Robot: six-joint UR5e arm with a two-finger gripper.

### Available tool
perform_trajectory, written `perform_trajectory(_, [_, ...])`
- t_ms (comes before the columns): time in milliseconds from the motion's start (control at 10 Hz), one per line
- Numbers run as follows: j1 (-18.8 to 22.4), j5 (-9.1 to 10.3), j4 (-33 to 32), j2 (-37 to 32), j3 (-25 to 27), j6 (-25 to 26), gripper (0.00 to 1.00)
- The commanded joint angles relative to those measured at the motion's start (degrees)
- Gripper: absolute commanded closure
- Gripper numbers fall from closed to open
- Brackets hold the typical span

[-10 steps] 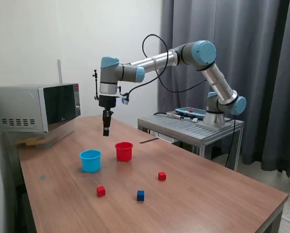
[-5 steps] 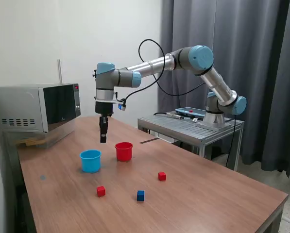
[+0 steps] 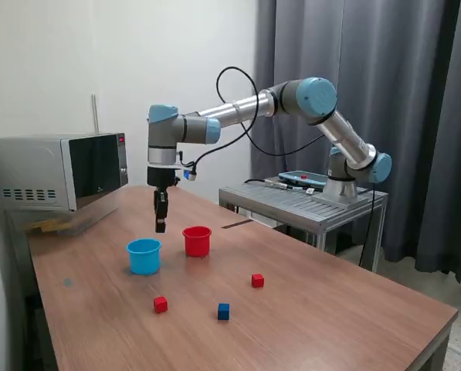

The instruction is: Place red objects in the red bin, and blue objects in the blue bin.

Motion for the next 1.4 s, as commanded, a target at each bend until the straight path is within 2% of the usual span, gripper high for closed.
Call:
perform_trajectory(0, [0.0, 0.01, 0.5, 2.1, -1.7, -0.1, 1.0])
perform_trajectory(700, [-1.6, 0.45, 0.1, 3.6, -3.3, -0.1, 1.0])
perform_trajectory(800, [-1.9, 3.58, 0.2, 3.8, -3.5, -0.9, 1.0])
perform_trajectory(900, [-2.1, 5.61, 0.2, 4.1, -3.9, -1.1, 1.0])
perform_trajectory(1300, [-2.7, 5.37, 0.5, 5.2, -4.7, -0.6, 1.0])
